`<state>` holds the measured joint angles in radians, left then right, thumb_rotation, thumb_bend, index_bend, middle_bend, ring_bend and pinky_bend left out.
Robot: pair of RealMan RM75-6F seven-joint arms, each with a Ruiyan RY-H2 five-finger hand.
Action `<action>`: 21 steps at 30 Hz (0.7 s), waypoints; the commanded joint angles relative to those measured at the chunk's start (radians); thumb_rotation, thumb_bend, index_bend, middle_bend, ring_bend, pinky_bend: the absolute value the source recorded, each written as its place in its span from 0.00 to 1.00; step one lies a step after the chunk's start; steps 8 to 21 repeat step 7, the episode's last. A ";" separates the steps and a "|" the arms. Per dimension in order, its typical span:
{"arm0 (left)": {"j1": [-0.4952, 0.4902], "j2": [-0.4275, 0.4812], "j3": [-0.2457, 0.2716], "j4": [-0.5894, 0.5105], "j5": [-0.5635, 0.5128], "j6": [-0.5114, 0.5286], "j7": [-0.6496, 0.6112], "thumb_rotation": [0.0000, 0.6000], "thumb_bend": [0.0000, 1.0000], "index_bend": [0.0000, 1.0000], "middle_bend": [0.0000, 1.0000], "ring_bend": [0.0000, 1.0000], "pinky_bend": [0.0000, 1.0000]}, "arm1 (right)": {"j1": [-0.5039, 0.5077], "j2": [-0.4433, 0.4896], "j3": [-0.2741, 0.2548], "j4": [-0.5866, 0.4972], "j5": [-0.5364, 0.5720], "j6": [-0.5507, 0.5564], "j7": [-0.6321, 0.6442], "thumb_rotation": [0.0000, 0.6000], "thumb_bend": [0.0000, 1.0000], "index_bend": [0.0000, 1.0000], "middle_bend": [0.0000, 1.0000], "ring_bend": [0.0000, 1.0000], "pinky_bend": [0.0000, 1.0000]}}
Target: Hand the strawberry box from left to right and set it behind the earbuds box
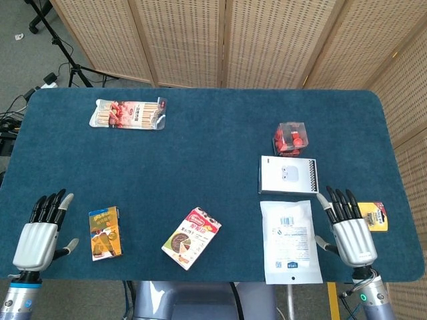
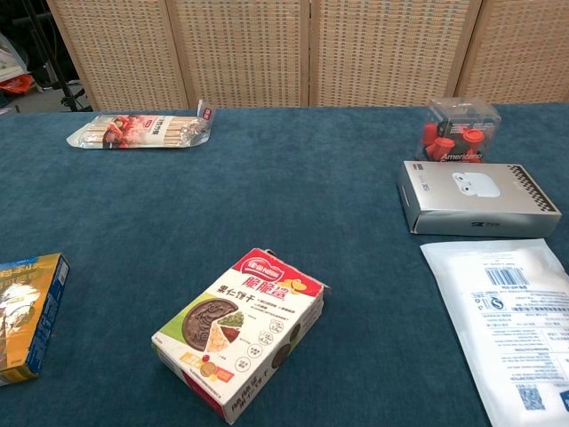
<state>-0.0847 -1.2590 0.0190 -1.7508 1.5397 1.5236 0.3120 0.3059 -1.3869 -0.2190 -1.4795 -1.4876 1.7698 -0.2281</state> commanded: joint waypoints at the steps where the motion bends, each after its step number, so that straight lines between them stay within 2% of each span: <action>1: 0.002 -0.003 -0.006 0.006 -0.005 0.002 0.001 1.00 0.18 0.00 0.00 0.00 0.00 | -0.021 0.008 0.014 0.013 -0.011 -0.021 0.021 1.00 0.13 0.05 0.00 0.00 0.00; 7: 0.002 -0.003 -0.014 0.019 -0.022 -0.009 -0.004 1.00 0.16 0.00 0.00 0.00 0.00 | -0.040 0.054 0.030 -0.030 -0.020 -0.068 -0.001 1.00 0.10 0.00 0.00 0.00 0.00; 21: 0.002 -0.003 -0.014 0.019 -0.022 -0.009 -0.004 1.00 0.16 0.00 0.00 0.00 0.00 | -0.040 0.054 0.030 -0.030 -0.020 -0.068 -0.001 1.00 0.10 0.00 0.00 0.00 0.00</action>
